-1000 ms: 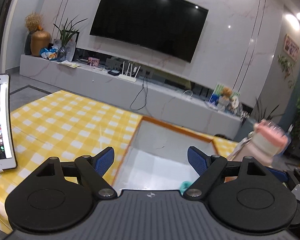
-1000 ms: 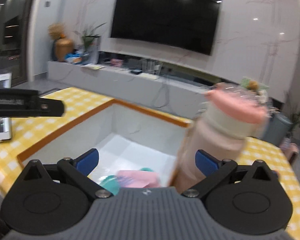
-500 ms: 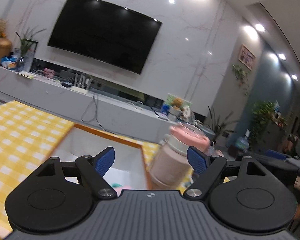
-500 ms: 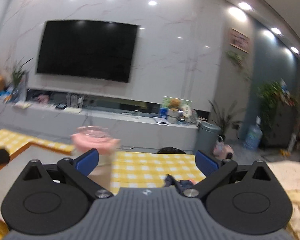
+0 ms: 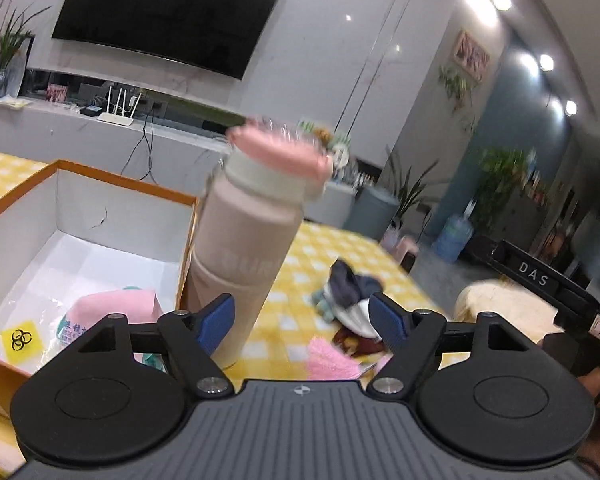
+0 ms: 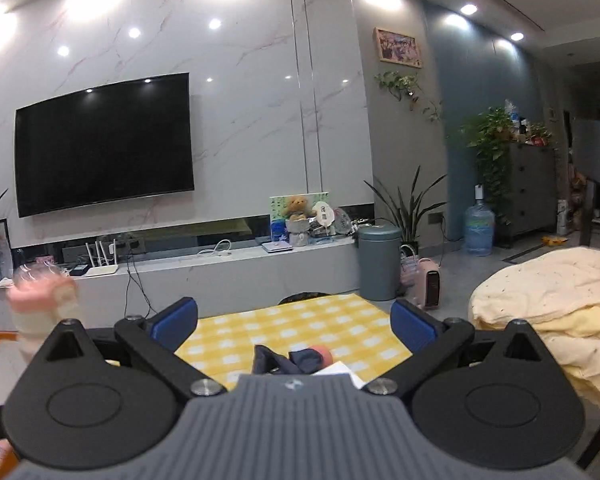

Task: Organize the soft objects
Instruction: 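Withdraw the right tool from the box back toward the pile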

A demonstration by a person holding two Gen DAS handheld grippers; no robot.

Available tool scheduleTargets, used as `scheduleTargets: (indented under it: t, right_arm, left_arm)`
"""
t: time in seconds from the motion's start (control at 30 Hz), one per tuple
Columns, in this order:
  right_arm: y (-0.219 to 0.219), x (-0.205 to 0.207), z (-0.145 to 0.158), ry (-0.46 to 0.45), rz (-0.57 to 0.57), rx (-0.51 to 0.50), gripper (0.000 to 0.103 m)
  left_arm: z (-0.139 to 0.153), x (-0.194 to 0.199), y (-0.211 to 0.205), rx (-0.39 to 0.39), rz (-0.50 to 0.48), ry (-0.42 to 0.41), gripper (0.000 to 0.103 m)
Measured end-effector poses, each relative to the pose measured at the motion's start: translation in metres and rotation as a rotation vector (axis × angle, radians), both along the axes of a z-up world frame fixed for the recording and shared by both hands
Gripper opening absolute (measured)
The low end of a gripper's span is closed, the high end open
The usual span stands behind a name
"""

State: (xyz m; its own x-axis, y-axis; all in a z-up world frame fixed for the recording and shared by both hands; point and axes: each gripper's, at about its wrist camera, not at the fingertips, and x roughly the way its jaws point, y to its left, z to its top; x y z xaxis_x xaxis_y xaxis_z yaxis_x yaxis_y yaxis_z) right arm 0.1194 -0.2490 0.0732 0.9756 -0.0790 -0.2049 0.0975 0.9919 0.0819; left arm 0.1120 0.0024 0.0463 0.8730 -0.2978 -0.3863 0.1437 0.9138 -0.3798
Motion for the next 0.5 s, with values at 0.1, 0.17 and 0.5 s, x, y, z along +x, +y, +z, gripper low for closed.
scheduleTargets:
  t: [0.1, 0.17, 0.5]
  right_arm:
    - [-0.025, 0.028, -0.033, 0.147, 0.075, 0.020, 0.100]
    - [-0.040, 0.040, -0.048, 0.239, 0.053, -0.047, 0.100]
    - [-0.084, 0.061, -0.086, 0.413, 0.183, 0.040, 0.100]
  left_arm:
    - [-0.009, 0.012, -0.017, 0.122, -0.005, 0.011, 0.092]
    - [-0.016, 0.016, -0.029, 0.217, 0.030, -0.019, 0.098]
    - [-0.050, 0.021, -0.065, 0.270, -0.019, -0.030, 0.103]
